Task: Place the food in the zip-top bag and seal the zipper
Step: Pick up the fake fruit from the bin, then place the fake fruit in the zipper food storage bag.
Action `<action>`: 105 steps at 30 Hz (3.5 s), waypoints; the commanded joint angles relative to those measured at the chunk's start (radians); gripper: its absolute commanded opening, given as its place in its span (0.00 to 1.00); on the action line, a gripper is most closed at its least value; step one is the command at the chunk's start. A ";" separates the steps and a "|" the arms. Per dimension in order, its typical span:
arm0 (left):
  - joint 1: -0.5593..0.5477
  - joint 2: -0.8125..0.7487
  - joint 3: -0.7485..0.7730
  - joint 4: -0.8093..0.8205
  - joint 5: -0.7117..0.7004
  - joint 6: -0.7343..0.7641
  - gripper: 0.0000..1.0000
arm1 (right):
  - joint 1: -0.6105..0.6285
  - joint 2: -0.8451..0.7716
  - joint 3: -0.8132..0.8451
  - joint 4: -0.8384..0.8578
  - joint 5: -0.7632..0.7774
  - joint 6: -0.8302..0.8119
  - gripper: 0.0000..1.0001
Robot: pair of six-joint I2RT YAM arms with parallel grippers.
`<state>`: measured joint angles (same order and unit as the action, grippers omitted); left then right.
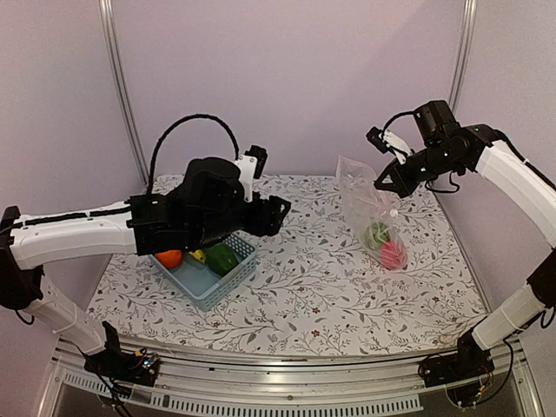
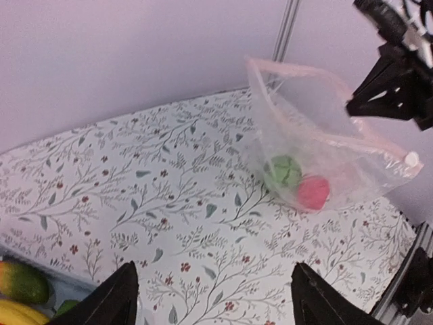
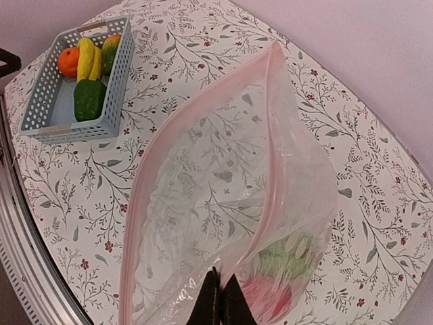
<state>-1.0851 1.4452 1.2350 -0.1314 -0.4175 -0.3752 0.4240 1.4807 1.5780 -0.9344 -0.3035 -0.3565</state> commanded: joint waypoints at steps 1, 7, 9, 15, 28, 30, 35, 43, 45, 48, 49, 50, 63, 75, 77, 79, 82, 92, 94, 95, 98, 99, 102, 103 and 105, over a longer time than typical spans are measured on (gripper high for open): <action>0.062 -0.060 -0.172 -0.283 -0.033 -0.147 0.76 | -0.004 -0.034 -0.033 0.029 0.001 -0.007 0.00; 0.225 -0.082 -0.279 -0.413 0.032 -0.245 0.78 | -0.003 -0.029 -0.029 0.022 -0.023 -0.008 0.00; 0.261 -0.073 -0.287 -0.416 0.045 -0.240 0.82 | -0.004 -0.027 -0.035 0.022 -0.032 -0.008 0.00; 0.374 0.036 -0.272 -0.364 0.166 -0.194 0.87 | -0.004 -0.033 -0.055 0.025 -0.058 -0.007 0.00; 0.412 0.357 -0.093 -0.350 0.230 -0.246 0.99 | -0.004 -0.047 -0.090 0.023 -0.098 -0.010 0.00; 0.412 0.387 -0.074 -0.347 0.231 -0.239 0.94 | -0.004 -0.046 -0.090 0.022 -0.101 -0.011 0.00; 0.413 0.395 -0.059 -0.346 0.177 -0.194 0.79 | -0.004 -0.052 -0.099 0.021 -0.100 -0.012 0.00; 0.409 0.253 -0.025 -0.442 0.174 -0.150 0.57 | -0.004 -0.051 -0.092 0.019 -0.104 -0.013 0.00; 0.398 0.182 -0.015 -0.454 0.165 -0.150 0.56 | -0.004 -0.050 -0.092 0.017 -0.107 -0.013 0.00; 0.357 0.075 -0.004 -0.420 0.141 -0.102 0.54 | -0.004 -0.048 -0.092 0.013 -0.112 -0.017 0.00; 0.343 0.043 -0.007 -0.389 0.133 -0.073 0.54 | -0.004 -0.048 -0.091 0.013 -0.114 -0.019 0.00; 0.325 0.009 -0.017 -0.345 0.131 -0.042 0.54 | -0.004 -0.049 -0.091 0.014 -0.115 -0.023 0.00; 0.006 -0.035 -0.091 0.450 0.259 0.314 0.49 | 0.046 -0.055 -0.043 -0.069 -0.171 -0.065 0.00; -0.065 0.252 0.139 0.500 0.252 0.456 0.49 | 0.096 -0.104 -0.025 -0.180 -0.312 -0.118 0.00; -0.064 0.292 0.156 0.499 0.217 0.491 0.50 | 0.096 -0.108 -0.023 -0.188 -0.322 -0.120 0.00; -0.064 0.329 0.163 0.507 0.169 0.531 0.52 | 0.096 -0.111 -0.018 -0.198 -0.335 -0.126 0.00; -0.065 0.378 0.180 0.510 0.095 0.596 0.64 | 0.096 -0.109 0.000 -0.217 -0.352 -0.131 0.00; -0.120 0.405 0.263 0.562 -0.134 0.745 1.00 | 0.094 -0.054 0.048 -0.196 -0.293 -0.084 0.00; -0.141 0.369 0.249 0.588 -0.101 0.728 1.00 | 0.092 -0.042 0.048 -0.185 -0.269 -0.073 0.00; -0.151 0.353 0.244 0.594 -0.091 0.721 1.00 | 0.090 -0.036 0.048 -0.181 -0.259 -0.070 0.00; -0.165 0.313 0.235 0.585 -0.067 0.697 1.00 | 0.080 -0.026 0.048 -0.175 -0.255 -0.061 0.00; -0.167 0.305 0.235 0.578 -0.068 0.690 1.00 | 0.080 -0.022 0.048 -0.174 -0.260 -0.059 0.00; -0.169 0.289 0.218 0.581 -0.095 0.693 1.00 | 0.076 -0.014 0.051 -0.168 -0.262 -0.054 0.00; -0.172 0.277 0.204 0.591 -0.106 0.695 1.00 | 0.075 -0.012 0.053 -0.167 -0.258 -0.053 0.00; -0.178 0.247 0.173 0.602 -0.130 0.694 1.00 | 0.070 -0.007 0.060 -0.165 -0.249 -0.052 0.00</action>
<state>-1.2533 1.7439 1.4654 0.4397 -0.4969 0.3248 0.5045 1.4597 1.6047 -1.1179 -0.5747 -0.4229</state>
